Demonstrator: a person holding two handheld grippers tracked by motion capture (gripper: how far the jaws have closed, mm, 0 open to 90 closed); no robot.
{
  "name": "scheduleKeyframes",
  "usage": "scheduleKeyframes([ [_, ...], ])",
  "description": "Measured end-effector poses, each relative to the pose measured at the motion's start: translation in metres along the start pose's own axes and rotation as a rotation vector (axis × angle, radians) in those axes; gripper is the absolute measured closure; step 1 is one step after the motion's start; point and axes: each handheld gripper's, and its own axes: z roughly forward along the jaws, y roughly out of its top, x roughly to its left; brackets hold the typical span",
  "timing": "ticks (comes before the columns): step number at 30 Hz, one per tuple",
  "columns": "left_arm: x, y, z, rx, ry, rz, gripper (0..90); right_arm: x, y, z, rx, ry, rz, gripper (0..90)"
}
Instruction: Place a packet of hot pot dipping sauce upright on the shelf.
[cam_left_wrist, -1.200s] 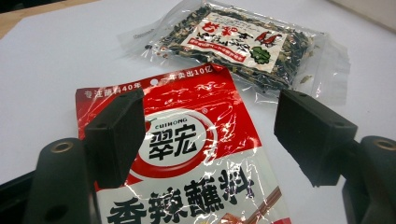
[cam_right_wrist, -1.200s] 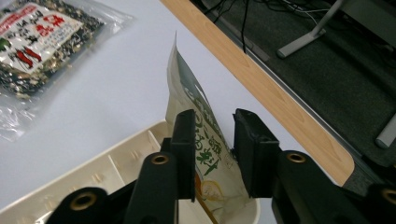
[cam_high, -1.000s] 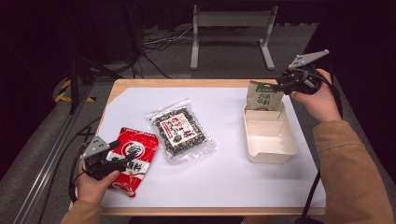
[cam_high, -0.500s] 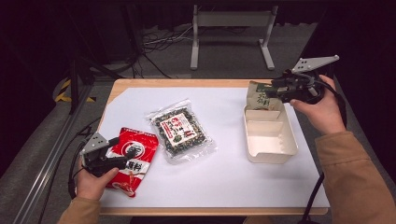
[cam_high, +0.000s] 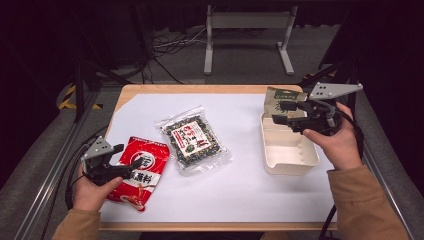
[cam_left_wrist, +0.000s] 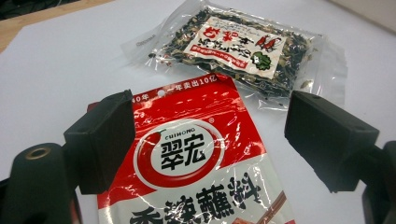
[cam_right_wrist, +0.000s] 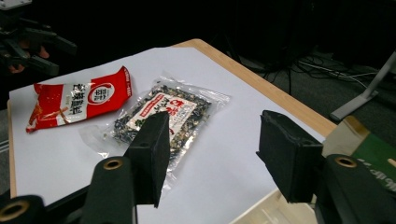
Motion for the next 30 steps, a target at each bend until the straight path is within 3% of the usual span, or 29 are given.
scheduleKeyframes([
  [4, 0.006, 0.007, -0.005, -0.002, 0.011, -0.006, 18.3, 0.019, -0.015, 0.003, -0.048, -0.007, 0.01, 42.0],
  [8, 0.011, 0.01, -0.005, -0.007, 0.021, 0.003, 18.5, 0.027, -0.026, 0.006, -0.099, 0.007, 0.039, 41.7],
  [12, 0.018, 0.009, 0.001, 0.006, 0.022, 0.044, 18.4, 0.031, -0.029, 0.008, -0.076, -0.009, 0.027, 40.5],
  [18, 0.032, 0.008, 0.009, 0.027, -0.006, -0.011, 18.4, 0.035, -0.033, 0.014, -0.057, 0.005, 0.022, 39.3],
  [22, 0.043, 0.015, 0.015, 0.045, -0.003, -0.007, 18.4, 0.038, -0.035, 0.018, -0.046, 0.008, 0.016, 38.8],
  [30, 0.064, 0.02, 0.032, 0.057, -0.051, -0.009, 20.0, 0.046, -0.04, 0.018, -0.033, 0.011, 0.007, 38.6],
])
